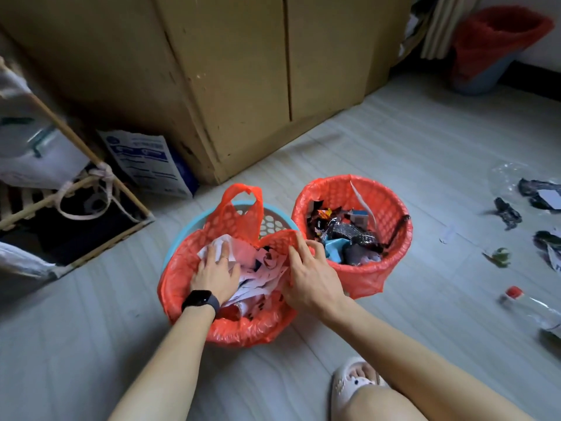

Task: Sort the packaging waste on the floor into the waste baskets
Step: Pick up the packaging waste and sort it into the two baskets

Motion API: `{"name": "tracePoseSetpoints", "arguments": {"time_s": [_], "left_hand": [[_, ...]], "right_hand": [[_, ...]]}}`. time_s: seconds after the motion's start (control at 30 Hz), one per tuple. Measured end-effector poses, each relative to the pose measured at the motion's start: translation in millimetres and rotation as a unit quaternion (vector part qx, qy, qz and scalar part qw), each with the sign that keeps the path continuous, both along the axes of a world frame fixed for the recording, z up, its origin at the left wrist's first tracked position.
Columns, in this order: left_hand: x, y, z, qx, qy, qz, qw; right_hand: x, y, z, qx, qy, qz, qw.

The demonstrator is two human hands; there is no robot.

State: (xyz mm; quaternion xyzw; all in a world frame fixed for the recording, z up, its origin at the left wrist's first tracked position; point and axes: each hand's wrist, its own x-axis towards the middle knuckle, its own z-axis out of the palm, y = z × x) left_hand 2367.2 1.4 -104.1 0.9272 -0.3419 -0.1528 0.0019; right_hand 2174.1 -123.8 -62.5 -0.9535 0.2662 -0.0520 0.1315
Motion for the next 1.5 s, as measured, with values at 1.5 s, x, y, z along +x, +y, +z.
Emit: {"name": "tracePoseSetpoints", "arguments": {"time_s": [1.5], "left_hand": [[99.6,-61.1,59.6,-0.027,-0.06,0.104,0.992]], "right_hand": [[121.9,-84.5,-16.9,0.006,-0.113,0.076,0.991]]}}
